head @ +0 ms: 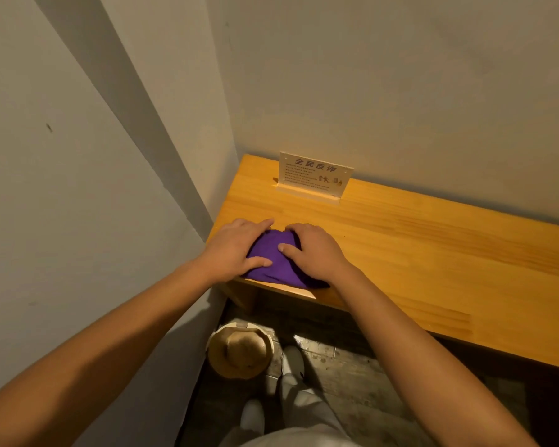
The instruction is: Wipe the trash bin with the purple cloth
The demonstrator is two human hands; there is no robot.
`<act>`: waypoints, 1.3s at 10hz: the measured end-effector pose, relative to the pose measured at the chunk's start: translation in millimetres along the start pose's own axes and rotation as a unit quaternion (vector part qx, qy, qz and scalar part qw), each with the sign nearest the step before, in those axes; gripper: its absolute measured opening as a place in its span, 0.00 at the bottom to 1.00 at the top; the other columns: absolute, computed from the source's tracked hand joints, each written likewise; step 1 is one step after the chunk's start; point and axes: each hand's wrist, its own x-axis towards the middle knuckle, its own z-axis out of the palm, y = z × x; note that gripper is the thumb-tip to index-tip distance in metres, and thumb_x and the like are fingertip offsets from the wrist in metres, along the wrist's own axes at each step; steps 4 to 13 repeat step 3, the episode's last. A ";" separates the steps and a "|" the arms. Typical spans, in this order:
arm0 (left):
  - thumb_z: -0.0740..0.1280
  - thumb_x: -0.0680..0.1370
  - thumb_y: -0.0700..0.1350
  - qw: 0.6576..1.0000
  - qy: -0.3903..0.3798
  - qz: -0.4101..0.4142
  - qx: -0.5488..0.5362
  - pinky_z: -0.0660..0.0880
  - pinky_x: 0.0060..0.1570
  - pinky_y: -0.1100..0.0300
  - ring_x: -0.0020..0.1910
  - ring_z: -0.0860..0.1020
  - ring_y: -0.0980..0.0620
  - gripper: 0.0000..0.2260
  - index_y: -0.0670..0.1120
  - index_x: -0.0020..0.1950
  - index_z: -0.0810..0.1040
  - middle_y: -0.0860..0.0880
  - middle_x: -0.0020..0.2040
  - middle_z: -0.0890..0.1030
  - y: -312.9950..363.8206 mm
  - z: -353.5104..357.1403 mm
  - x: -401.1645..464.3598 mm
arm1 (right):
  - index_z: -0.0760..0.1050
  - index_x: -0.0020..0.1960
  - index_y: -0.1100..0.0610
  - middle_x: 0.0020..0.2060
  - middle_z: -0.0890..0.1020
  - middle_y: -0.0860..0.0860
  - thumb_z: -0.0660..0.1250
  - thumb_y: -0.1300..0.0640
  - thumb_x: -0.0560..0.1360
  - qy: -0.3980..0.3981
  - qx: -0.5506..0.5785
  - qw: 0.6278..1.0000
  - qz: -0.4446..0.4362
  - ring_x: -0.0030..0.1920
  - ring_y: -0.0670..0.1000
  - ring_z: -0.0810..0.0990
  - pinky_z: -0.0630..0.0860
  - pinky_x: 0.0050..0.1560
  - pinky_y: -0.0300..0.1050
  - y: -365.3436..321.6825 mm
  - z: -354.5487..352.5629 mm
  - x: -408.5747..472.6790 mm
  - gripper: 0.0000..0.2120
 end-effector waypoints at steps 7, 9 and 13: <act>0.64 0.76 0.68 1.000 0.006 0.012 0.023 0.69 0.62 0.51 0.62 0.73 0.47 0.31 0.50 0.73 0.74 0.47 0.63 0.80 -8.6 -2.9 7.4 | 0.82 0.62 0.51 0.55 0.84 0.51 0.64 0.33 0.78 0.091 0.000 0.995 0.046 0.55 0.54 0.80 0.77 0.55 0.52 8.0 -3.7 -4.7 0.25; 0.64 0.76 0.68 1.000 0.006 0.012 0.023 0.69 0.62 0.51 0.62 0.73 0.47 0.31 0.50 0.73 0.74 0.47 0.63 0.80 -8.6 -2.9 7.4 | 0.82 0.62 0.51 0.55 0.84 0.51 0.64 0.33 0.78 0.091 0.000 0.995 0.046 0.55 0.54 0.80 0.77 0.55 0.52 8.0 -3.7 -4.7 0.25; 0.64 0.76 0.68 1.000 0.006 0.012 0.023 0.69 0.62 0.51 0.62 0.73 0.47 0.31 0.50 0.73 0.74 0.47 0.63 0.80 -8.6 -2.9 7.4 | 0.82 0.62 0.51 0.55 0.84 0.51 0.64 0.33 0.78 0.091 0.000 0.995 0.046 0.55 0.54 0.80 0.77 0.55 0.52 8.0 -3.7 -4.7 0.25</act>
